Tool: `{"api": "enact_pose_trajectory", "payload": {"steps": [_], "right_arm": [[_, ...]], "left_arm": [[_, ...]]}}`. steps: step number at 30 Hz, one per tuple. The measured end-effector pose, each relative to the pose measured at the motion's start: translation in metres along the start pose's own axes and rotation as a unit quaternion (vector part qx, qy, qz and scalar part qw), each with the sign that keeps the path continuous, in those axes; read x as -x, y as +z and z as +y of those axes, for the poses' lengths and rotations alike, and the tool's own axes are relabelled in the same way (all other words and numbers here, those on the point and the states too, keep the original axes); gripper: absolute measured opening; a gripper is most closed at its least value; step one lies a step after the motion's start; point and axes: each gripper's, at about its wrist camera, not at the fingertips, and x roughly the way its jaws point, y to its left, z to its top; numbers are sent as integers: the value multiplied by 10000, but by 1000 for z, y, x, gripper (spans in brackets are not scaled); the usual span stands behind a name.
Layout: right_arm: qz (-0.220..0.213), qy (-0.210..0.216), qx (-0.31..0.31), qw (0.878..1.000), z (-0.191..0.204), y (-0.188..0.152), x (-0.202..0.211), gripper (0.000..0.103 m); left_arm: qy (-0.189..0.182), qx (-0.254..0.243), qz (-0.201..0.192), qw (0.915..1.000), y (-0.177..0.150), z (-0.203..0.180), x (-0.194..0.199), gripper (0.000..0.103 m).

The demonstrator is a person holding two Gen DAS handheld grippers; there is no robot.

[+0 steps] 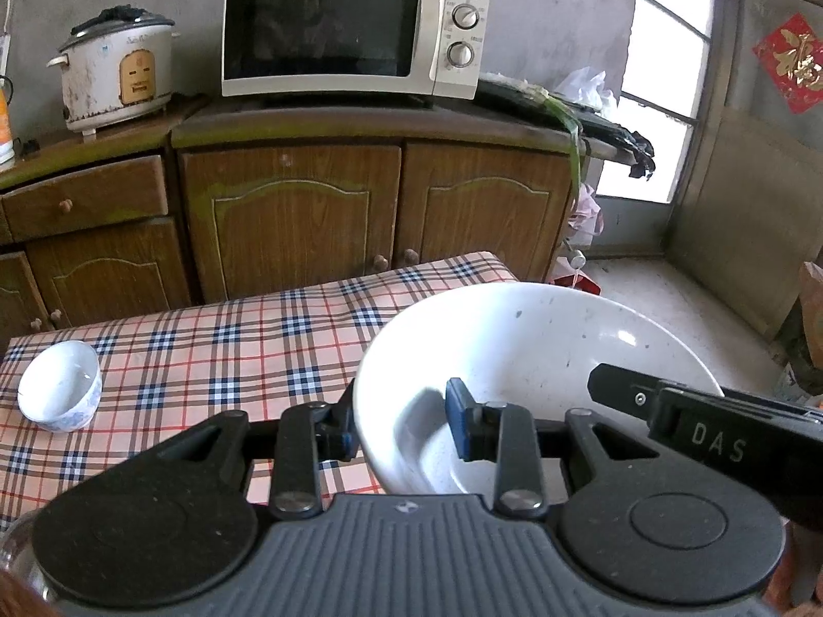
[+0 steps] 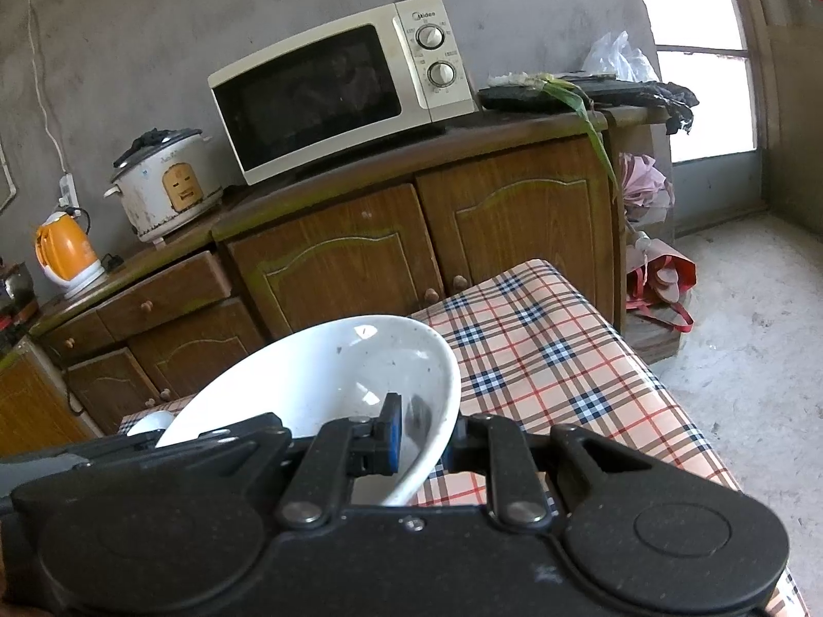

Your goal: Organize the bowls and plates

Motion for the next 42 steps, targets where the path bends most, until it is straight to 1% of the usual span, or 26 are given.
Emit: {"api": "enact_pose_trajectory", "payload": {"steps": [13, 19, 42], "right_arm": [[-20, 9, -2, 10000, 3, -2, 9, 20], [-63, 10, 31, 10000, 7, -3, 20, 20], [-96, 33, 59, 9999, 10, -7, 34, 20]], "left_arm": [[15, -19, -36, 10000, -5, -3, 13, 32], [-14, -17, -11, 10000, -9, -3, 15, 33], [23, -38, -115, 9999, -17, -7, 33, 33]]}}
